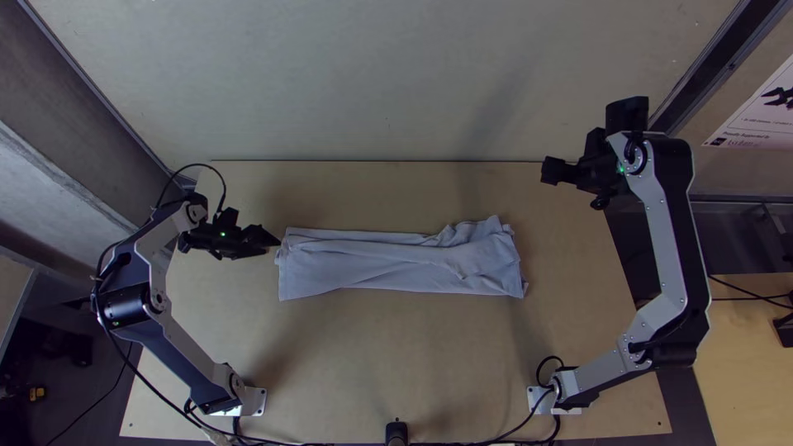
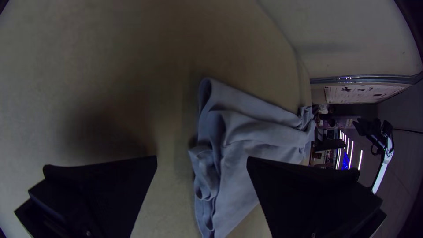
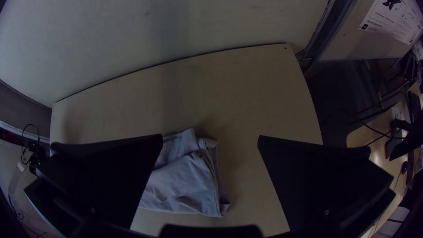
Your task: Fold the t-shirt
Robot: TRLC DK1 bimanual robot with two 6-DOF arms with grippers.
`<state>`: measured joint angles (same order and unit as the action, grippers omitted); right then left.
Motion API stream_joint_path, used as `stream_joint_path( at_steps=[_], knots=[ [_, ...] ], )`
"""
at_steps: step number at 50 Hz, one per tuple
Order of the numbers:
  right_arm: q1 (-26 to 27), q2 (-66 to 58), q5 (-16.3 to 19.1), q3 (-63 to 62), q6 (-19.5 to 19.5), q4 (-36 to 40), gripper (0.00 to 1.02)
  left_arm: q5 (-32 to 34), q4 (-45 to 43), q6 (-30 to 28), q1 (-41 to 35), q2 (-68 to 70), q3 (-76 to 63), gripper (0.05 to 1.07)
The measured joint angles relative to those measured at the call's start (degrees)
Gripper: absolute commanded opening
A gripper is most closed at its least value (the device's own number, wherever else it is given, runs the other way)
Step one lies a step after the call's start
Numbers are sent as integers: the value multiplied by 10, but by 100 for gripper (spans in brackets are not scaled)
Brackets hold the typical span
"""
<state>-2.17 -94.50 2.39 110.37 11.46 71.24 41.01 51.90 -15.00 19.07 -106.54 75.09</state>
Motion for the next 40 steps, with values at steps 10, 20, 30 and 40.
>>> stream_joint_path(
  at_steps=[10,20,30,40],
  knots=[
    [0,7,0,-25,0,0,99,19,2,-30,3,-17,0,103],
    [0,19,0,-50,0,0,99,36,3,-40,-22,-24,0,103],
    [-1,35,0,-78,0,1,99,49,-29,1,-112,-22,-10,103],
    [-4,41,0,-96,1,-2,99,44,-99,94,-210,-13,-21,103]
  ],
)
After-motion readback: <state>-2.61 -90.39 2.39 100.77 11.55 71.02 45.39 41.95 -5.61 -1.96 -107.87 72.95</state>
